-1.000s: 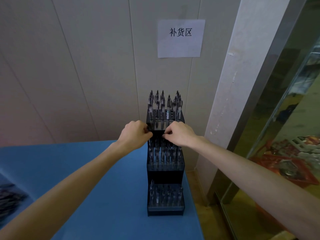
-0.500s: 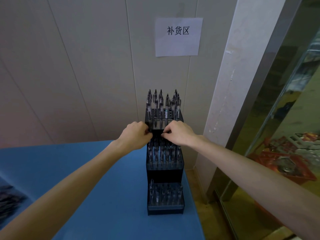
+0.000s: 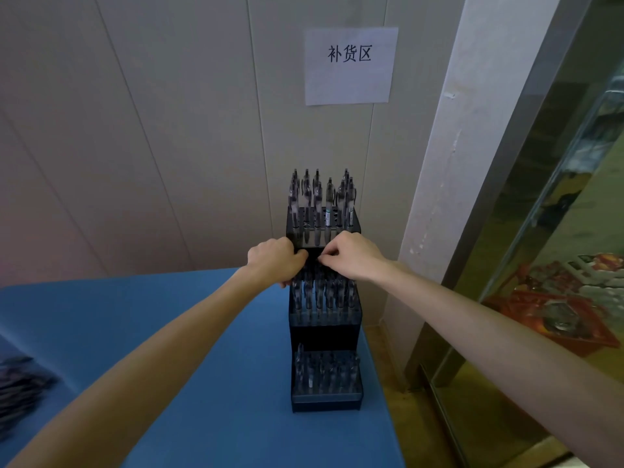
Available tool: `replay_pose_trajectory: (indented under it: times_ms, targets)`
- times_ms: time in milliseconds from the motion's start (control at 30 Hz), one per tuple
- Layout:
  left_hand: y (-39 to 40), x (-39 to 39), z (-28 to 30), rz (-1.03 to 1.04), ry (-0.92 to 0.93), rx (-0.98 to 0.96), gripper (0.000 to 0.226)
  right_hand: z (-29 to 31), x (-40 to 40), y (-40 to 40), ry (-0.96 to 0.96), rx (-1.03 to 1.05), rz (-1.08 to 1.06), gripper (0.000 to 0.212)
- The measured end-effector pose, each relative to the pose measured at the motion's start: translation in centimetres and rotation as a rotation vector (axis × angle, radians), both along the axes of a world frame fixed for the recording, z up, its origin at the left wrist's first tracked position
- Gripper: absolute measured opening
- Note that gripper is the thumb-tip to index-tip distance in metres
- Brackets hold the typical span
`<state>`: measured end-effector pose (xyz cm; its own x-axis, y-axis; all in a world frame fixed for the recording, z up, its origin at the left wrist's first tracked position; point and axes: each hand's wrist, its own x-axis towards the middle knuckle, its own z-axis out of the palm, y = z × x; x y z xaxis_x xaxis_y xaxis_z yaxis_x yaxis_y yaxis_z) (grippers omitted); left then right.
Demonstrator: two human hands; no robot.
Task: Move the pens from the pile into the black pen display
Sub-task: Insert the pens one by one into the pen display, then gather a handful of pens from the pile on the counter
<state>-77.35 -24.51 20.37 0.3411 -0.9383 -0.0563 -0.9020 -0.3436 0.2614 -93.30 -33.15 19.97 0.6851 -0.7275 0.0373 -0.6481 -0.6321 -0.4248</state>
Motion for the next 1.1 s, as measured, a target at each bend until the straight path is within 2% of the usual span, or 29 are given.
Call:
replay_pose_trajectory:
  times_ms: [133, 267, 367, 433, 600, 700, 767, 833, 1033, 1100]
  targets:
    - [0.1, 0.0, -0.5, -0.005, -0.025, -0.026, 0.061, -0.6, -0.7, 0.3, -0.058, -0.014, -0.034, 0.028]
    - [0.9, 0.3, -1.4, 0.069, 0.08, -0.064, 0.081, -1.3, -1.7, 1.4, -0.239, -0.141, -0.081, 0.029]
    - [1.8, -0.2, -1.9, 0.059, -0.023, -0.139, 0.076, -2.1, -2.1, 2.6, -0.289, -0.202, -0.041, 0.035]
    - [2.8, -0.9, -2.5, 0.051, -0.036, -0.163, 0.072, -3.1, -2.4, 3.4, -0.239, -0.238, -0.013, 0.044]
    - [3.5, -2.1, -4.5, 0.158, 0.115, -0.097, 0.077, -4.4, -3.6, 4.9, 0.011, -0.409, 0.048, 0.057]
    - [3.8, -3.2, -5.0, 0.219, 0.375, -0.037, 0.097, -3.7, -4.0, 5.8, 0.129, -0.49, 0.021, 0.066]
    - [5.0, -3.9, -4.8, 0.274, 0.463, -0.049, 0.106, -3.3, -4.4, 7.1, 0.147, -0.479, -0.03, 0.069]
    - [6.9, -4.2, -4.6, 0.23, 0.374, -0.053, 0.108, -3.2, -5.1, 8.8, 0.167, -0.459, -0.057, 0.071]
    - [13.8, -2.8, -3.2, 0.036, -0.196, -0.1, 0.098, -3.4, -7.0, 13.9, 0.269, -0.472, -0.098, 0.076]
    - [16.3, -2.0, -2.8, -0.005, -0.325, -0.069, 0.096, -3.2, -7.1, 15.6, 0.296, -0.474, -0.097, 0.077]
